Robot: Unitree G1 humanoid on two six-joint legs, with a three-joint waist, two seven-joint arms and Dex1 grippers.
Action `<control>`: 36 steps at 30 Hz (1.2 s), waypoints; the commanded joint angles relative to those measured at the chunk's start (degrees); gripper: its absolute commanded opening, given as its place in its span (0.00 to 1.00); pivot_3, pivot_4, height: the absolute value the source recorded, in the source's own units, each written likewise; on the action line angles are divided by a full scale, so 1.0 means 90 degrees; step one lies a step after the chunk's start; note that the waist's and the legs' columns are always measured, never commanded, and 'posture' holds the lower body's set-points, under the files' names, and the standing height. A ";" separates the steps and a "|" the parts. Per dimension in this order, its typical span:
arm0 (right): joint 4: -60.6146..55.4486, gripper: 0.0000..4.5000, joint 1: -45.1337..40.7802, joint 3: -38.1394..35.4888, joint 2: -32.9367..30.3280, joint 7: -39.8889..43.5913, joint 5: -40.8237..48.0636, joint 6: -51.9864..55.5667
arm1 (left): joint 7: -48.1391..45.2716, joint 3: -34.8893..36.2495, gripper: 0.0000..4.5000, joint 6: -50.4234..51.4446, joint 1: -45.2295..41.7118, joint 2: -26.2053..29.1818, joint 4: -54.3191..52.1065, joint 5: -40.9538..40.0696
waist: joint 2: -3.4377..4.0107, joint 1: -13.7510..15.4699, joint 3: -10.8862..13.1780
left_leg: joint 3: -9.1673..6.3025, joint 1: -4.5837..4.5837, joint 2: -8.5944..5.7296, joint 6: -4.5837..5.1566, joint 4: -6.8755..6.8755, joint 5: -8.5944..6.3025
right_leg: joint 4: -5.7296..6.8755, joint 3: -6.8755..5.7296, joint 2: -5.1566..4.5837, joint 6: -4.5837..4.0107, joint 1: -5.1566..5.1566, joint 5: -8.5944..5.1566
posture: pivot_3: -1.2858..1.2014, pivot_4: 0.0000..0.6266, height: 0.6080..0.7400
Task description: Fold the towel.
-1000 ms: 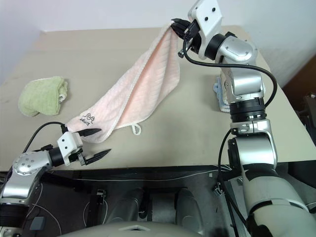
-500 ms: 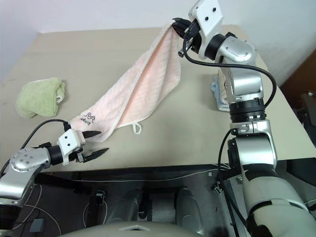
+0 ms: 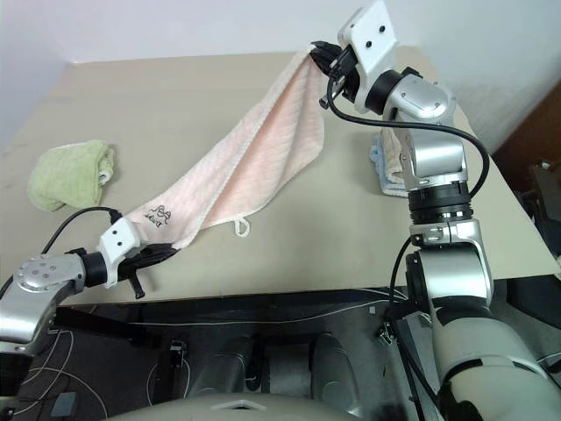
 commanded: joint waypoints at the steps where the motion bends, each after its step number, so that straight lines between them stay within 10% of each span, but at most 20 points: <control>1: -0.0282 0.00 -0.0049 -0.0209 -0.0131 -0.0122 0.0019 -0.0035 | -0.0256 0.0805 0.00 0.0336 -0.0154 0.0015 -0.0054 -0.0920 | -0.0001 -0.0030 0.0001 | 0.0000 -0.0006 0.0000 0.0000 0.0002 0.0000 | -0.0001 0.0000 0.0000 0.0001 -0.0006 0.0000 | 0.52 0.24 1.00; 12: 0.0315 0.00 -0.0286 -0.0403 -0.0263 -0.0333 -0.0025 -0.0221 | -0.0574 0.2440 0.00 0.2030 -0.1601 0.0760 0.0669 -0.2862 | -0.0006 -0.0029 0.0005 | -0.0002 -0.0041 -0.0007 -0.0002 0.0006 0.0003 | -0.0008 -0.0006 0.0007 0.0004 -0.0028 0.0000 | 0.52 0.24 1.00; 28: 0.3154 0.00 -0.1878 -0.0685 -0.0314 -0.2020 -0.0590 -0.1564 | 0.0359 0.1026 0.00 -0.1963 -0.7261 0.0341 0.7426 -0.0185 | -0.0023 -0.0043 0.0013 | 0.0007 -0.0050 -0.0010 -0.0013 -0.0002 0.0013 | 0.0004 -0.0008 0.0024 0.0011 -0.0049 -0.0001 | 0.52 0.24 1.00; 36: 0.1571 0.00 -0.0686 -0.0494 -0.0656 -0.0567 -0.0194 -0.1165 | -0.0409 0.0803 0.00 -0.2923 -0.7391 0.0373 0.8367 0.0356 | -0.0037 -0.0076 0.0021 | 0.0018 -0.0058 -0.0012 -0.0007 -0.0001 0.0010 | 0.0006 -0.0008 0.0023 0.0020 -0.0054 -0.0004 | 0.52 0.24 1.00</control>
